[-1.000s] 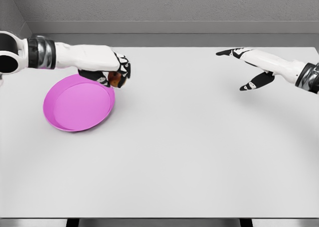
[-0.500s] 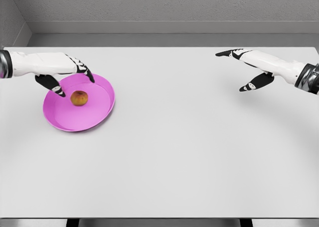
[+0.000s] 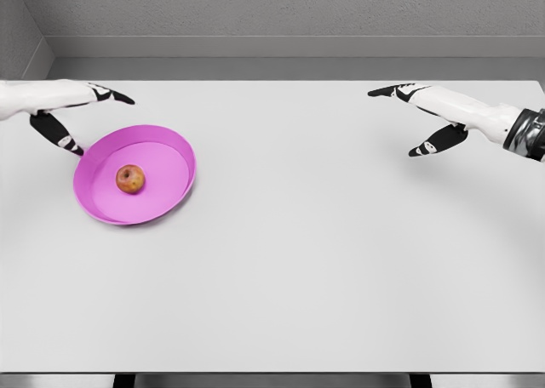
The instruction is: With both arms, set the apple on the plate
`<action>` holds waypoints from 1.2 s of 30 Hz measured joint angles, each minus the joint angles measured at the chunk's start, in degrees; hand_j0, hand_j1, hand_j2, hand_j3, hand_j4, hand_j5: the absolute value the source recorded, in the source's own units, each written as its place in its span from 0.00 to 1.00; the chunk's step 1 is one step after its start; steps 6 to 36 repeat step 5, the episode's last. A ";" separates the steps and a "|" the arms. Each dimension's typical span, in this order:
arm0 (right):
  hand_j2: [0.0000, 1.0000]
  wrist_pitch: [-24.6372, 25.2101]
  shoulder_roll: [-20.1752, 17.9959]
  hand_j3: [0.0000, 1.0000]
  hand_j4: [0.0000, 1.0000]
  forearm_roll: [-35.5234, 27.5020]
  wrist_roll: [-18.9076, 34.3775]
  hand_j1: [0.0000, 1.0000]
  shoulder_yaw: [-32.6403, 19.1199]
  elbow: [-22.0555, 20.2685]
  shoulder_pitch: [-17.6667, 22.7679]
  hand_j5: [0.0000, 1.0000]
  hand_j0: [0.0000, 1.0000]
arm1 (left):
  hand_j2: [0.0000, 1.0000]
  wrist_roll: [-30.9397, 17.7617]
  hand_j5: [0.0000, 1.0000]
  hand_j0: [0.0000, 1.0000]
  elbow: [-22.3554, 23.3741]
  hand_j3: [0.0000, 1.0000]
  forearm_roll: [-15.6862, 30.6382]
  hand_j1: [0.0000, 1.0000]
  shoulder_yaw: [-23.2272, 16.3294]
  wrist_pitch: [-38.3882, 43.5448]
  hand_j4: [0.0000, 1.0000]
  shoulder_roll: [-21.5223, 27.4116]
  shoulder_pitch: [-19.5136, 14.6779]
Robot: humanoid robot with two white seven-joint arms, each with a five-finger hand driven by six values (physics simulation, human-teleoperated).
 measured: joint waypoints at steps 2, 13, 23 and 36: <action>1.00 0.00 0.01 1.00 1.00 0.00 0.00 1.00 0.00 -0.02 -0.09 1.00 1.00 | 1.00 0.00 1.00 1.00 1.45 1.00 0.08 1.00 0.35 0.00 1.00 -0.06 0.09; 1.00 0.00 0.05 1.00 1.00 0.03 0.00 1.00 0.02 -0.09 0.00 1.00 1.00 | 1.00 0.00 1.00 1.00 3.15 1.00 0.16 1.00 0.58 0.00 1.00 -0.13 0.00; 1.00 0.00 0.05 1.00 1.00 0.03 0.00 1.00 0.02 -0.09 0.00 1.00 1.00 | 1.00 0.00 1.00 1.00 3.15 1.00 0.16 1.00 0.58 0.00 1.00 -0.13 0.00; 1.00 0.00 0.05 1.00 1.00 0.03 0.00 1.00 0.02 -0.09 0.00 1.00 1.00 | 1.00 0.00 1.00 1.00 3.15 1.00 0.16 1.00 0.58 0.00 1.00 -0.13 0.00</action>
